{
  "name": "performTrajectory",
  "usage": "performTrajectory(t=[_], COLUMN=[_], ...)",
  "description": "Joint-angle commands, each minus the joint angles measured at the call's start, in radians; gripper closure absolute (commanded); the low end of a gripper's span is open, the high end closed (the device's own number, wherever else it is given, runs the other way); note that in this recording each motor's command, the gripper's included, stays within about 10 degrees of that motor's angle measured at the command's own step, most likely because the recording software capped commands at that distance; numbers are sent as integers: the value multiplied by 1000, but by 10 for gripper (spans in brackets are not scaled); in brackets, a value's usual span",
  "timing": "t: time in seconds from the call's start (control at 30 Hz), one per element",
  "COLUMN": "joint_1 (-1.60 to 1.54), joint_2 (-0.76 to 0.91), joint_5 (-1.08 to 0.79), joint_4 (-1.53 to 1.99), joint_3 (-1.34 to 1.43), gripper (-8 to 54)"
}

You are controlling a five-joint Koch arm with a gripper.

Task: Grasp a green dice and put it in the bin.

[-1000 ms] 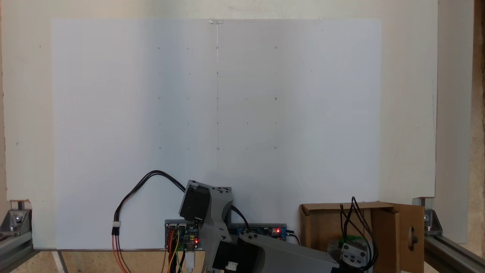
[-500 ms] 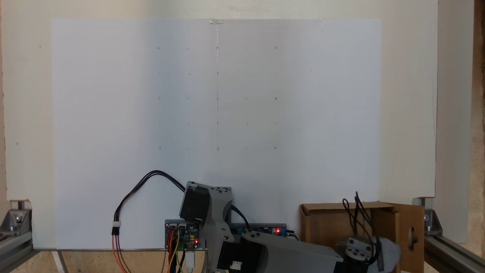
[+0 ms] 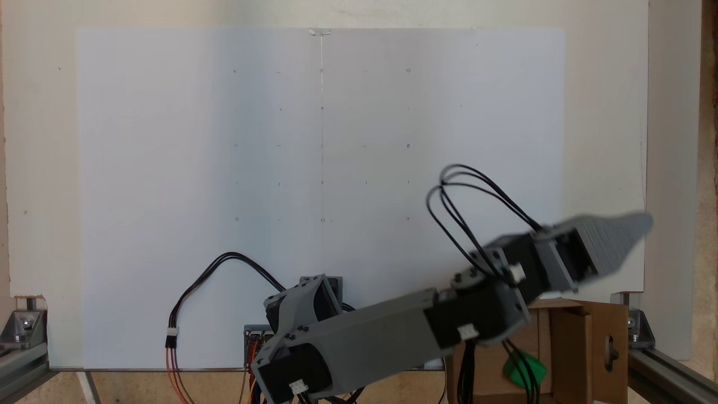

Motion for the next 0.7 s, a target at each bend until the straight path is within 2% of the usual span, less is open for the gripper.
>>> performTrajectory(t=[0.0,0.37,0.47,0.67], joint_1=[-150,-853,-971,-1043], joint_2=[66,293,391,617], joint_5=[44,46,54,52], joint_4=[-31,-34,-64,-345], joint_3=[-21,305,448,870], gripper=[15,16,13,13])
